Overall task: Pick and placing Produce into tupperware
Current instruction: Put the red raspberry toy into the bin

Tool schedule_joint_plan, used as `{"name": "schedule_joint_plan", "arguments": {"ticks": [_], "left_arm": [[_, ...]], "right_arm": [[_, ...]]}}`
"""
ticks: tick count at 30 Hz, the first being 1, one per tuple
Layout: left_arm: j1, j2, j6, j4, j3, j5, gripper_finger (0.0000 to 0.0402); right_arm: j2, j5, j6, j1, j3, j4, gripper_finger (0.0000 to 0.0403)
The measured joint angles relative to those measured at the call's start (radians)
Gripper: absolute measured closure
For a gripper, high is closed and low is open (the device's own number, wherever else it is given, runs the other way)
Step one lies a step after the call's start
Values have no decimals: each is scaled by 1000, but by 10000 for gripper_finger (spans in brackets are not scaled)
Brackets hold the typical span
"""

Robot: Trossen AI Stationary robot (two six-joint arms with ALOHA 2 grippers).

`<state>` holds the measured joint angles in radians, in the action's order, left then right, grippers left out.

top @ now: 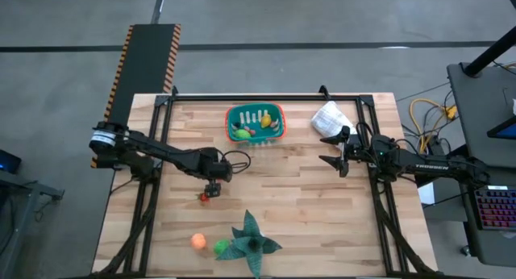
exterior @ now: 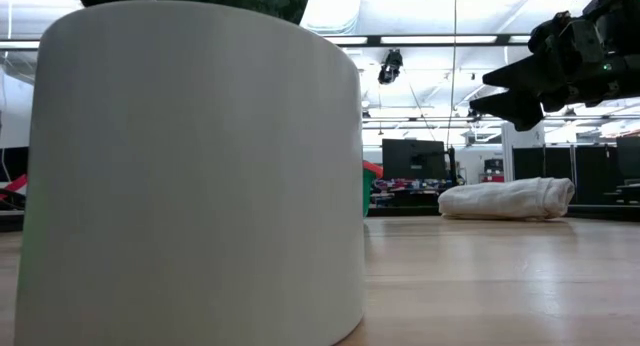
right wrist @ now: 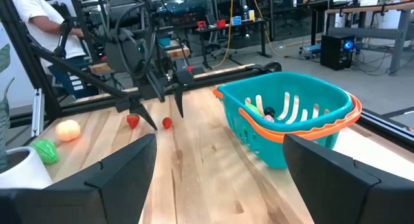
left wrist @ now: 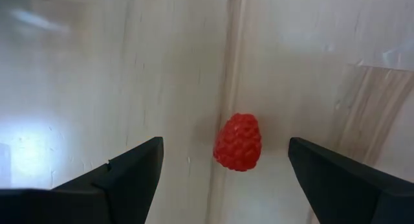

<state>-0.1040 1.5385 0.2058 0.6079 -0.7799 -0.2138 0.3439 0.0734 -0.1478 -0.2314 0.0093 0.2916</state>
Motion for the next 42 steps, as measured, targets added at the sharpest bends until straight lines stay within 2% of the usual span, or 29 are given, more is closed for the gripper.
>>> {"name": "schedule_joint_plan", "arguments": {"ticks": [12,25,42], "left_arm": [[2,-3,-12,-7,2,20,88],[1,2,-12,-13,2,40,186],[4,2,-57,-9,2,28,269]], "right_arm": [[0,0,1,0,0,0,76],[0,0,2,0,0,0,76],[0,0,2,0,0,1,76]]}}
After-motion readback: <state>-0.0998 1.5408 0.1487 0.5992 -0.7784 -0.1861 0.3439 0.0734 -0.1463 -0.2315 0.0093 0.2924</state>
